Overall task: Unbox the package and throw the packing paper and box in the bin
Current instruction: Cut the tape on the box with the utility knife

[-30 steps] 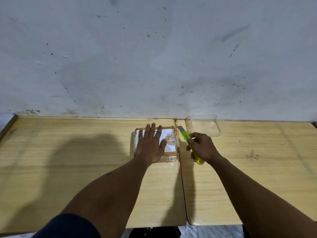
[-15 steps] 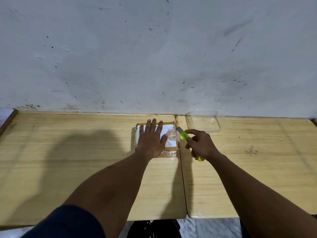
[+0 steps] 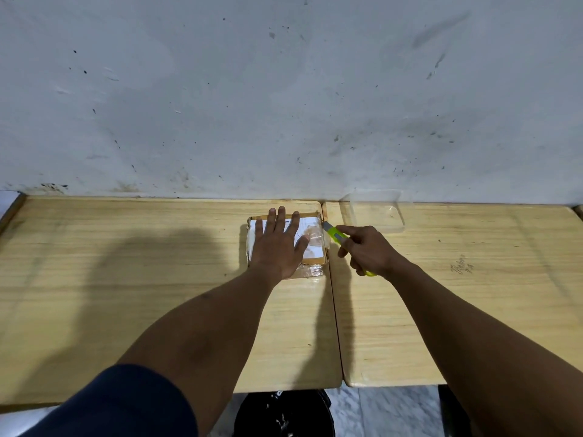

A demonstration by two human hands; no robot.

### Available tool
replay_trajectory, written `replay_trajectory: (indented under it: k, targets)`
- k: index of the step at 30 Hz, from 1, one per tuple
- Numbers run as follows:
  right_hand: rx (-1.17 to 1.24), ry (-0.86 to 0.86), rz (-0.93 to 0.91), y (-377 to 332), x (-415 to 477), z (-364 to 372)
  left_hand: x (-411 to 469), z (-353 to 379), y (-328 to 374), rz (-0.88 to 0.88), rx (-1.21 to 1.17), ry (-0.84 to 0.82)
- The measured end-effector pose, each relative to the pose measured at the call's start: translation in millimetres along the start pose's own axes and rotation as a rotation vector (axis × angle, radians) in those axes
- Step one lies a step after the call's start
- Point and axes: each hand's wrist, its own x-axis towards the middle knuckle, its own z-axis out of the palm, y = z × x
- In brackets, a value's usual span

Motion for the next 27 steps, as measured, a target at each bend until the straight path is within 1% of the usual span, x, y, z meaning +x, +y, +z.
replay_trajectory:
  k: [6,11,19,27]
  targets:
    - [-0.081,-0.049,0.053,-13,4,0,-2,-1,4,-0.012,0.004,-0.004]
    - [-0.135,-0.042,0.08,-12,4,1,-3,-1,3,-0.007,0.005,0.001]
    - [-0.244,-0.005,0.038,-10,-4,5,-3,0,4,0.001,-0.012,-0.005]
    - [-0.174,-0.018,0.072,-10,-10,4,-3,-1,6,-0.01,-0.019,-0.014]
